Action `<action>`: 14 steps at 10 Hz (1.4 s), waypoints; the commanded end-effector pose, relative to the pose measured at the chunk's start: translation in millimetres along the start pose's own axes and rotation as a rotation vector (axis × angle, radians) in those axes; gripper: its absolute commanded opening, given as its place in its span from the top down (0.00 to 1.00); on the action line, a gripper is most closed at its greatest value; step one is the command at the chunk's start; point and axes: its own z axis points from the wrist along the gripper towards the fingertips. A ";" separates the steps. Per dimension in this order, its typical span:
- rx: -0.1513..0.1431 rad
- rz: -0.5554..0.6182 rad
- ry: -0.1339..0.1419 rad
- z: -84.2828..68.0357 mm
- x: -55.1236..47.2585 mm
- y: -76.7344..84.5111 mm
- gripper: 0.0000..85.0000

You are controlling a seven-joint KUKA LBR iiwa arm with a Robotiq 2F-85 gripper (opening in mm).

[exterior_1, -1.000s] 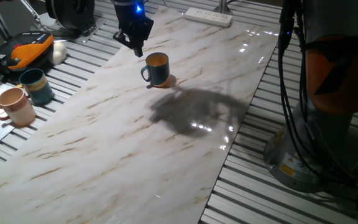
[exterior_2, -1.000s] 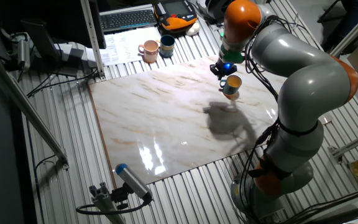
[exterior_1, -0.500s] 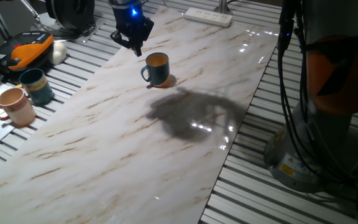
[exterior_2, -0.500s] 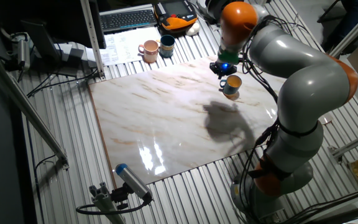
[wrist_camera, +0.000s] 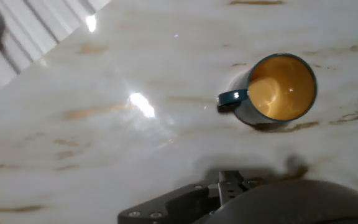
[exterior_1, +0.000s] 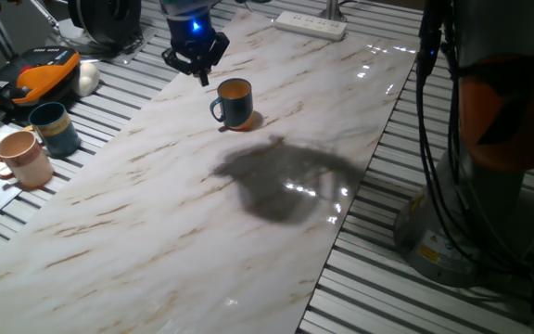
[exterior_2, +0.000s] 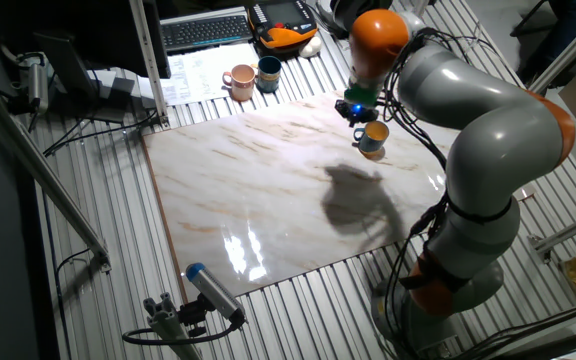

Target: Pick up the cup

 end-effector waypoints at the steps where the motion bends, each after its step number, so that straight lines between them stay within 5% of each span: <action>1: 0.026 0.278 0.034 -1.4 -1.8 -1.8 1.00; 2: -0.029 0.346 0.075 -1.9 -4.3 -3.8 1.00; 3: -0.055 0.402 0.094 -1.8 -6.7 -6.3 1.00; 6: -0.074 0.530 0.100 -1.3 -13.8 -14.0 1.00; 7: -0.035 0.596 0.092 -2.1 -16.7 -16.9 1.00; 10: -0.011 0.933 0.143 2.1 -22.1 -19.0 1.00; 12: -0.060 1.025 0.173 2.1 -22.2 -19.7 1.00; 14: -0.044 1.073 0.169 1.5 -23.3 -21.1 1.00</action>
